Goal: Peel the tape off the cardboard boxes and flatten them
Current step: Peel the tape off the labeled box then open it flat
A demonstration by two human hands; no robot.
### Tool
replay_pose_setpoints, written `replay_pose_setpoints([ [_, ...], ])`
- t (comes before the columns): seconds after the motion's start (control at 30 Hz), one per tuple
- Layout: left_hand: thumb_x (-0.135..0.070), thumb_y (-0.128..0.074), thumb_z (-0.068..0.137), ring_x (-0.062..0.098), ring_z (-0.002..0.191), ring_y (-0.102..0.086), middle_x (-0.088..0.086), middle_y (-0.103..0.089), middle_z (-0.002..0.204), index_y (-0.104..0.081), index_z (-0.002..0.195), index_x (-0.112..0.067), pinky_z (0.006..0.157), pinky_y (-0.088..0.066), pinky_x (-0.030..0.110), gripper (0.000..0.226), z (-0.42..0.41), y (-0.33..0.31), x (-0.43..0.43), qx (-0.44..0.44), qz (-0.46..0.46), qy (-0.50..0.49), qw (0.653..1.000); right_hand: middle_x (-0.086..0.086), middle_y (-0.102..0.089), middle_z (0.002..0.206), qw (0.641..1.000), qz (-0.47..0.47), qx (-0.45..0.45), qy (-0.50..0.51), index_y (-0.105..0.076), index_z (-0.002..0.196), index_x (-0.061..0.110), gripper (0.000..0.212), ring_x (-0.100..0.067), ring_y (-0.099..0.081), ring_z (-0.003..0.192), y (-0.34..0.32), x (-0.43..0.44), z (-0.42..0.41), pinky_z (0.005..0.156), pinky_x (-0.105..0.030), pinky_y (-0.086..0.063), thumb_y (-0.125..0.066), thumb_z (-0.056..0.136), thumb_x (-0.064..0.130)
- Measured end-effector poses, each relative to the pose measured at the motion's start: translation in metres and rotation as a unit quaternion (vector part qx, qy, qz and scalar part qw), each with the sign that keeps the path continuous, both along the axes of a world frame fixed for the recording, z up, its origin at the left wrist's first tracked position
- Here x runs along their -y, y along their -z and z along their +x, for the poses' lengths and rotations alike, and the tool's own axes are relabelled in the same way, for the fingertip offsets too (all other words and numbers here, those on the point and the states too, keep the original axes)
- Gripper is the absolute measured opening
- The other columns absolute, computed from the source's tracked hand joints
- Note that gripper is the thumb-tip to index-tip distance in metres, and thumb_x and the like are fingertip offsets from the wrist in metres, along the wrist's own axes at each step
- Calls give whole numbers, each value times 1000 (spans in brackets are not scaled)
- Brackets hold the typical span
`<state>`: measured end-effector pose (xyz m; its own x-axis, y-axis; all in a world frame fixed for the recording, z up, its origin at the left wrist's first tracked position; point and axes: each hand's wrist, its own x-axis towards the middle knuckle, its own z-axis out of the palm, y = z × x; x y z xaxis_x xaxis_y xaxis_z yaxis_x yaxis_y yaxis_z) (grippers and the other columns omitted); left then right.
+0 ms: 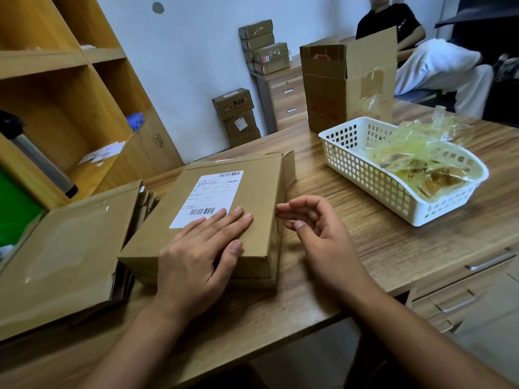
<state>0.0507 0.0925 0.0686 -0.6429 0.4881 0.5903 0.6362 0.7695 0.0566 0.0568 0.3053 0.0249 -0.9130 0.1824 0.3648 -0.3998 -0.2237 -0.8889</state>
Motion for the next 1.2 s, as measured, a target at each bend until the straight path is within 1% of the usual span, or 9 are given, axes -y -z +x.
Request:
replay_pose_setpoints([
  [0.2,-49,-24,106,3,139,-46,-17,-55,144,-61,138,-35,107,-45,38,50,-1,1,0,-6,0,0,1000,-10,-71,111,1000,19,4,-9,-56,110,10,33,-18,-68,107,0,-1,1,95,-28,-52,-41,97,-16],
  [0.4,-49,-25,106,3,138,-47,-17,-55,144,-60,138,-36,106,-45,38,49,-1,1,0,-9,-2,-1,1000,-12,-73,102,1000,8,4,0,-57,108,6,31,-16,-70,97,-2,-2,3,86,-23,-53,-40,97,-17],
  [0.57,-47,-26,106,3,137,-48,-17,-56,142,-62,136,-36,106,-45,36,48,-1,1,1,-16,3,1,1000,-11,-72,118,998,-45,21,-28,-54,116,5,30,-17,-68,112,-5,-3,1,95,-26,-53,-42,98,-16],
  [0.67,-47,-27,106,4,137,-49,-17,-57,142,-62,136,-36,106,-46,37,47,-3,2,1,-18,6,0,1000,-12,-73,118,994,-85,51,-56,-55,117,3,29,-19,-69,112,-5,-6,2,97,-27,-53,-41,98,-14],
  [0.73,-46,-27,106,4,136,-50,-17,-57,141,-62,135,-36,105,-46,38,47,-2,3,0,-20,11,-2,1000,-12,-73,117,993,-86,59,-59,-56,117,2,29,-19,-69,110,-6,-6,3,97,-27,-54,-40,99,-14],
  [0.87,-46,-27,106,6,135,-51,-16,-58,140,-63,135,-35,104,-47,39,47,-1,3,0,-24,14,3,1000,-14,-74,111,994,-78,63,-53,-57,112,5,30,-18,-71,105,-7,-6,4,95,-27,-55,-39,99,-15],
  [0.97,-45,-29,106,5,135,-51,-16,-59,140,-64,134,-35,103,-47,39,46,-1,3,-1,-22,15,2,1000,-14,-75,107,995,-69,61,-49,-58,109,5,30,-18,-72,101,-7,-7,4,89,-24,-55,-37,100,-15],
  [1.13,-43,-32,105,5,134,-52,-18,-60,138,-64,133,-36,102,-49,42,43,-1,2,0,-18,28,11,999,-7,-75,85,997,-23,58,-46,-61,101,5,31,-10,-71,88,-7,-5,7,85,-19,-52,-39,98,-16],
  [1.2,-40,-34,104,5,133,-53,-17,-61,136,-65,131,-35,101,-50,44,42,-3,3,0,-18,36,16,999,-9,-76,91,997,-35,58,-34,-60,103,5,32,-10,-71,90,-8,-6,7,84,-20,-53,-38,97,-17],
])
